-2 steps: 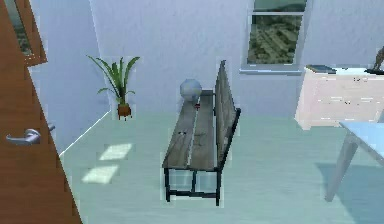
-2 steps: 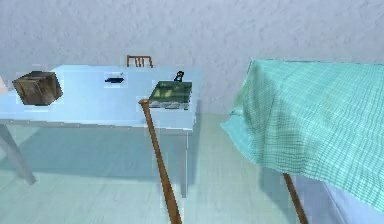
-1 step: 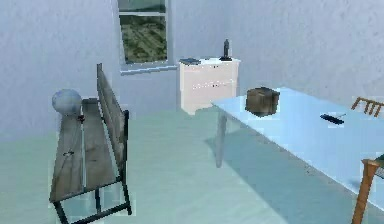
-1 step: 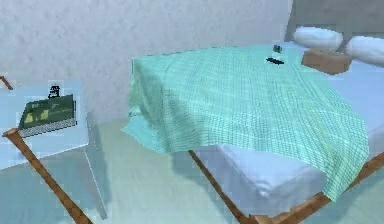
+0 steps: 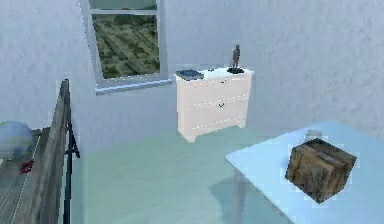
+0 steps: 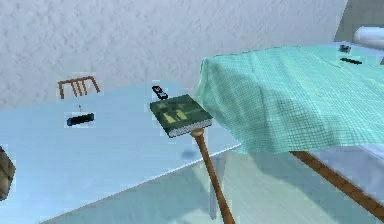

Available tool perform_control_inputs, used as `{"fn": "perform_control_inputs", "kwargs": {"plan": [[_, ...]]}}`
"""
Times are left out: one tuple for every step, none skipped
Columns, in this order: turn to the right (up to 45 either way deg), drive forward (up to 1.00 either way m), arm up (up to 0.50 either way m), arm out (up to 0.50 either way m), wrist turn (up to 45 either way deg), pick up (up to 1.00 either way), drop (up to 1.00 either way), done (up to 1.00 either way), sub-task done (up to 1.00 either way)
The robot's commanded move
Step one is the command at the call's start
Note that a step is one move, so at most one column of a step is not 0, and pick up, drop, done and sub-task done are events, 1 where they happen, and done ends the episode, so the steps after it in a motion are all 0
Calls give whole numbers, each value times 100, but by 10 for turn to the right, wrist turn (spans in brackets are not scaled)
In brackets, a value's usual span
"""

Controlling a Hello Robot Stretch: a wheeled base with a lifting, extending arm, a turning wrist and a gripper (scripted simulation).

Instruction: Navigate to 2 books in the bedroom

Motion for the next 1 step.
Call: {"fn": "perform_control_inputs", "kwargs": {"plan": [[60, 0, 0, 0, 0, 0, 0, 0, 0]]}}
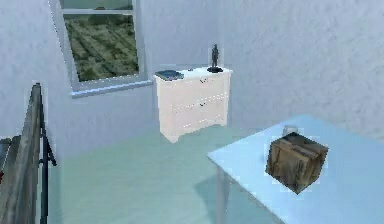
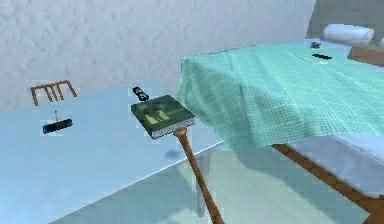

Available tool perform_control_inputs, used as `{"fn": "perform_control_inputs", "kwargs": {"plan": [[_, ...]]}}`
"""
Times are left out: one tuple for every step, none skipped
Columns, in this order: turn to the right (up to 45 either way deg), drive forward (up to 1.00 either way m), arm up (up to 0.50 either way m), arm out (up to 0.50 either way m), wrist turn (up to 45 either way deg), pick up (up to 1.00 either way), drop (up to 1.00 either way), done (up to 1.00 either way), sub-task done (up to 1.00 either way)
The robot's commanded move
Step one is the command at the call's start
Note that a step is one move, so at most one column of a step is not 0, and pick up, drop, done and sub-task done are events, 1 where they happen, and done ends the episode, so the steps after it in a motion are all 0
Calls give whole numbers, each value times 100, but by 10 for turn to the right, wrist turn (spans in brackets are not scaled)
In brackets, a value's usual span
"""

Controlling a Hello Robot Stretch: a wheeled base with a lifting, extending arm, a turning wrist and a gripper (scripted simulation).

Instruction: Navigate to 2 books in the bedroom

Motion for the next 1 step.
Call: {"fn": "perform_control_inputs", "kwargs": {"plan": [[0, 50, 0, 0, 0, 0, 0, 0, 0]]}}
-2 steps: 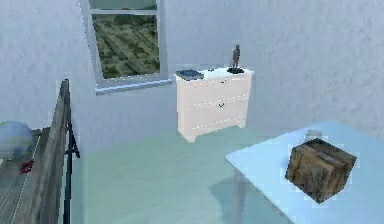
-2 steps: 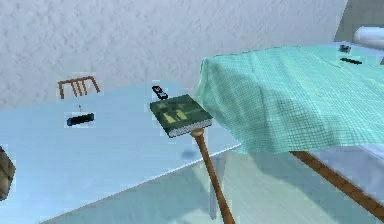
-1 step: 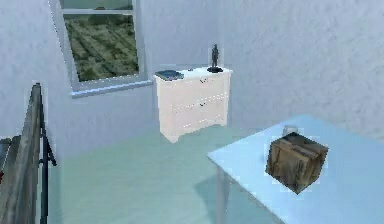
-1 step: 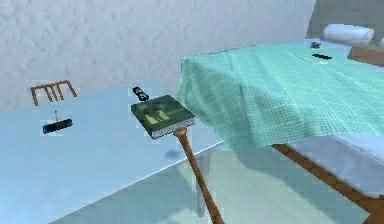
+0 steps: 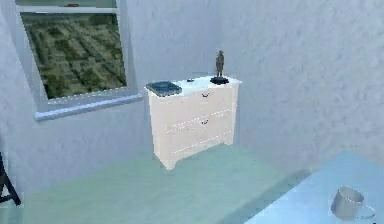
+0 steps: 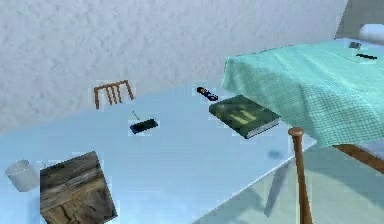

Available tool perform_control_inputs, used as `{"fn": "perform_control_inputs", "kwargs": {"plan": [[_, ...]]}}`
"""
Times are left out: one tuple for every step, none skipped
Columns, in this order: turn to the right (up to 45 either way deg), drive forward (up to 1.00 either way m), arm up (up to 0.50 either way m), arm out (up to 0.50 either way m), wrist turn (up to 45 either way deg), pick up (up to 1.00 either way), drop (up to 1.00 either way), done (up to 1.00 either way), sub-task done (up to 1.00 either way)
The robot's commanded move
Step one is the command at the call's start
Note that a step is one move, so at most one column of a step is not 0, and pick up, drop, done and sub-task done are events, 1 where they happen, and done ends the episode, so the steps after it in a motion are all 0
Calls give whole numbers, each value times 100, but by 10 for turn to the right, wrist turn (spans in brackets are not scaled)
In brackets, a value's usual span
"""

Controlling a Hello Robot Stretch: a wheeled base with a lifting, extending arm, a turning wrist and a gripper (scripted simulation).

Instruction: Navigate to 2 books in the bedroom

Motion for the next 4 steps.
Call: {"fn": "perform_control_inputs", "kwargs": {"plan": [[-270, 0, 0, 0, 0, 0, 0, 0, 0], [0, 60, 0, 0, 0, 0, 0, 0, 0], [450, 0, 0, 0, 0, 0, 0, 0, 0], [30, 0, 0, 0, 0, 0, 0, 0, 0]]}}
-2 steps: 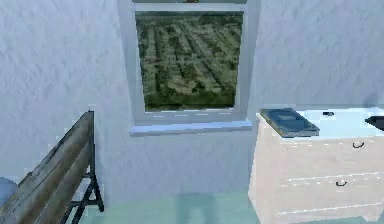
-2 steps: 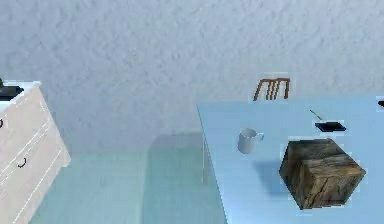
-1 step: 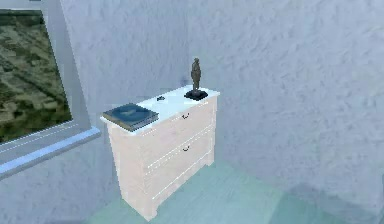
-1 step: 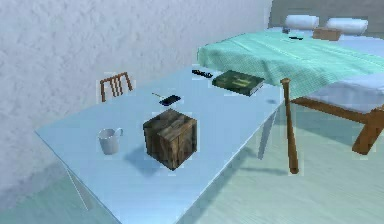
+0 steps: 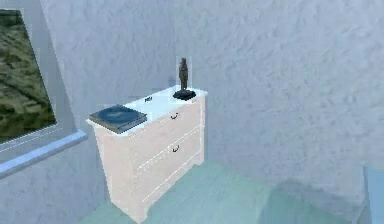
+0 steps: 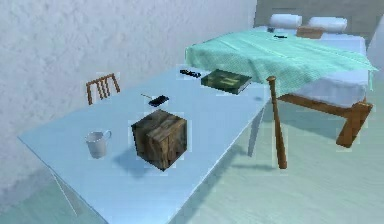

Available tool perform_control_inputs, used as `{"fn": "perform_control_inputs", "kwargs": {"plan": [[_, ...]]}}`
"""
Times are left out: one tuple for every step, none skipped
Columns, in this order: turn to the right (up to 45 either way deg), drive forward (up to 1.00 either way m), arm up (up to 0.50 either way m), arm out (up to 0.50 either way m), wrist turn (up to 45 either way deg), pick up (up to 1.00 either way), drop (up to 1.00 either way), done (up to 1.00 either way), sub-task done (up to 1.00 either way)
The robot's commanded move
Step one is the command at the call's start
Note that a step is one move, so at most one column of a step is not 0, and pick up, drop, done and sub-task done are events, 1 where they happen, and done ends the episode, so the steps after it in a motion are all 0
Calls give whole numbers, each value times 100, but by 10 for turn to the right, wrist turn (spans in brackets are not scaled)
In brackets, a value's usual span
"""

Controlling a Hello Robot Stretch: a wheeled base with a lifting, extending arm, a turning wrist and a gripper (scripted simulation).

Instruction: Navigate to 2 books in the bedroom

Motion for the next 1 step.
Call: {"fn": "perform_control_inputs", "kwargs": {"plan": [[0, 30, 0, 0, 0, 0, 0, 0, 0]]}}
